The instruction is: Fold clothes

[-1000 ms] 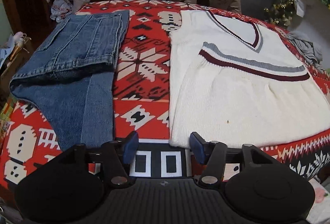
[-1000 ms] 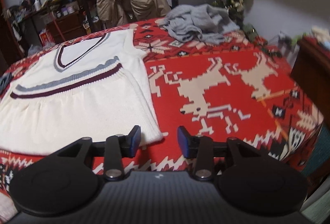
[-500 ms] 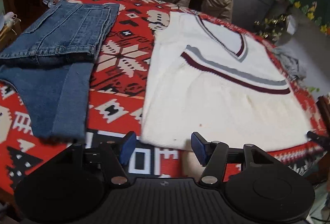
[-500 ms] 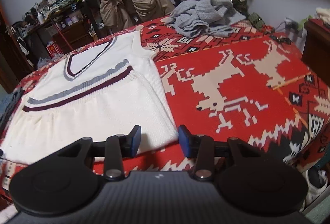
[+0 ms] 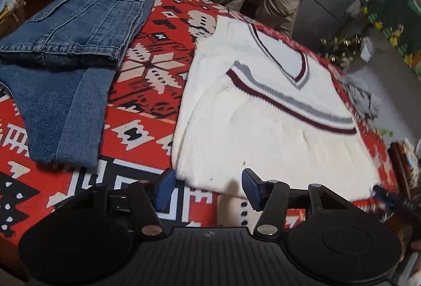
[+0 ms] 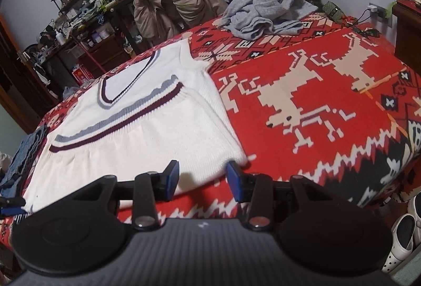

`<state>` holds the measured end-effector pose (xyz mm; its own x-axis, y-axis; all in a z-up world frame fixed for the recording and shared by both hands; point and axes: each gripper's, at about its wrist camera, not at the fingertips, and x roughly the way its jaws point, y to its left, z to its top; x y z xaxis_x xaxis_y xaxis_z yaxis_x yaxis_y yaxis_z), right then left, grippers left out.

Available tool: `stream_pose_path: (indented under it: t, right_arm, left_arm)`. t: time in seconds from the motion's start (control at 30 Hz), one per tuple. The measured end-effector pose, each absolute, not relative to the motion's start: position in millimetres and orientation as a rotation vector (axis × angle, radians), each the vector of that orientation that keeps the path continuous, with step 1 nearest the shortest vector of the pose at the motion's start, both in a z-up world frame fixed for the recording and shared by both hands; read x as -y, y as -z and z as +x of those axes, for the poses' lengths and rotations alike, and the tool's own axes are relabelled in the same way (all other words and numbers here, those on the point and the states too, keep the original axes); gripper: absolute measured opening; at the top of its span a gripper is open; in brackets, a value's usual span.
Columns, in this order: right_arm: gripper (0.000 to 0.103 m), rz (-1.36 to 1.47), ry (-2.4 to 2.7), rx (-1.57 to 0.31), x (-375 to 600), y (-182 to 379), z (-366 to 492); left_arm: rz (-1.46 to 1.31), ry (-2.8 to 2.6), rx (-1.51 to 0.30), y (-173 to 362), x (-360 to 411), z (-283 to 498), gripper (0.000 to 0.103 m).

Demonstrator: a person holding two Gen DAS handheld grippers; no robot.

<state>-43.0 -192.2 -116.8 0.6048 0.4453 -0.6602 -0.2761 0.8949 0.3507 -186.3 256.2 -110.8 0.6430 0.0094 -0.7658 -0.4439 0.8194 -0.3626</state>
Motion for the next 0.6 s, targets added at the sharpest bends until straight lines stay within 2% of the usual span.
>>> stream_pose_path:
  t: [0.2,0.33,0.43,0.53,0.6]
  right_arm:
    - [0.045,0.203,-0.402,-0.819,191.1,115.6,-43.6]
    - [0.052,0.198,-0.373,-0.804,193.2,115.7,-42.8]
    - [0.052,0.204,-0.346,-0.791,195.7,116.3,-38.0]
    - [0.049,0.185,-0.326,-0.782,194.3,116.6,-33.4]
    - [0.038,0.132,-0.319,-0.78,188.5,116.1,-31.7]
  left_arm:
    - [-0.501,-0.238,-0.865,111.7,-242.3,-185.3,0.054]
    - [-0.498,-0.269,-0.856,112.1,-244.8,-178.7,0.054]
    - [-0.524,-0.289,-0.849,112.1,-248.9,-179.2,0.052]
    - [-0.51,-0.334,-0.854,110.4,-248.1,-181.1,0.05]
    - [-0.47,-0.393,-0.858,109.2,-247.4,-182.9,0.051]
